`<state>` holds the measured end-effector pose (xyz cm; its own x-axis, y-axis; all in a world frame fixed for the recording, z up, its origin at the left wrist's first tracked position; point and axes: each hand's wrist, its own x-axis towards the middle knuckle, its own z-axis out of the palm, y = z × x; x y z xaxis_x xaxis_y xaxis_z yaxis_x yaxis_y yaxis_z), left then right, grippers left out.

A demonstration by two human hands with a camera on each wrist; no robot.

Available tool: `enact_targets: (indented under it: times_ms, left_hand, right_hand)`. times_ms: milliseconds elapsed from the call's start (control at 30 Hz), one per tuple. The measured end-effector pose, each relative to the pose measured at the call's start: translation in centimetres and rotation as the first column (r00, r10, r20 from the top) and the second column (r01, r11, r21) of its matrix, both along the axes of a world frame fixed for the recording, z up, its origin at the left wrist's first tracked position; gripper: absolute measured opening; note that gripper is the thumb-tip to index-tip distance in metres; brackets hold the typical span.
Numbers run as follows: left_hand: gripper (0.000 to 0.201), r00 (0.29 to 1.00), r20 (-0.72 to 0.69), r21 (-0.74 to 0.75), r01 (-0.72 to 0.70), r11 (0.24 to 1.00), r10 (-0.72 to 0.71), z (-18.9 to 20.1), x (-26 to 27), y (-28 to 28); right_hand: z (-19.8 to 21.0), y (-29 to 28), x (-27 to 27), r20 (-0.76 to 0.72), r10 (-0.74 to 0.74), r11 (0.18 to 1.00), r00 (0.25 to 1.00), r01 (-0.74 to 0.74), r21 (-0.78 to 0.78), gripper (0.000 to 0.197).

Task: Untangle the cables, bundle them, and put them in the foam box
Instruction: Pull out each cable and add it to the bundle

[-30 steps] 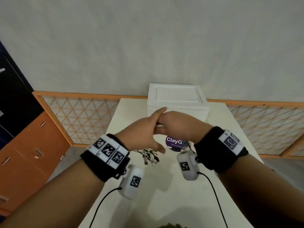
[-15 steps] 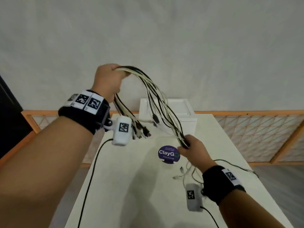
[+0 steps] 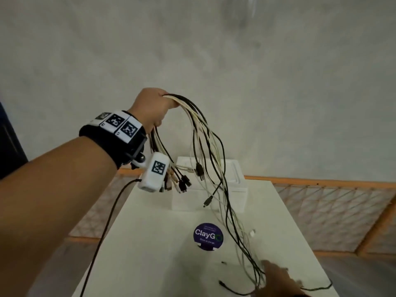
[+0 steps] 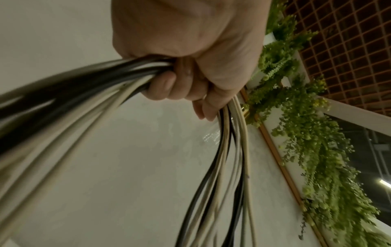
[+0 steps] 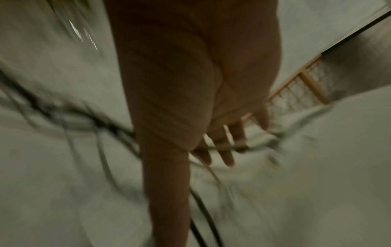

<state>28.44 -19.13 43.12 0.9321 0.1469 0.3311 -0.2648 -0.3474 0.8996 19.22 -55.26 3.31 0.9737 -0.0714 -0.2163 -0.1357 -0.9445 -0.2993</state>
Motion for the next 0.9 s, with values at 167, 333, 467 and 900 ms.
enact_targets:
  times_ms: [167, 333, 467, 900]
  left_hand:
    - [0.020, 0.999, 0.016, 0.055, 0.032, 0.998, -0.033, 1.5, -0.1, -2.7]
    - [0.027, 0.997, 0.013, 0.077, 0.081, 0.994, -0.082, 2.6, -0.8, -4.9]
    - [0.027, 0.999, 0.019, 0.074, 0.038, 0.997, -0.039, 4.4, -1.4, -4.7]
    - [0.026, 0.983, 0.159, 0.409, -0.150, 0.900, 0.092, 7.2, -1.0, -5.5]
  right_hand:
    - [18.4, 5.9, 1.9, 0.481, -0.043, 0.813, 0.876, -0.249, 0.527, 0.088]
    - [26.6, 12.8, 5.8, 0.622, -0.134, 0.744, 0.771, -0.336, 0.578, 0.033]
    - [20.8, 13.9, 7.1, 0.461, -0.015, 0.756, 0.887, -0.292, 0.586, 0.020]
    - [7.6, 8.4, 1.7, 0.263, 0.187, 0.965, 0.946, -0.228, 0.133, 0.005]
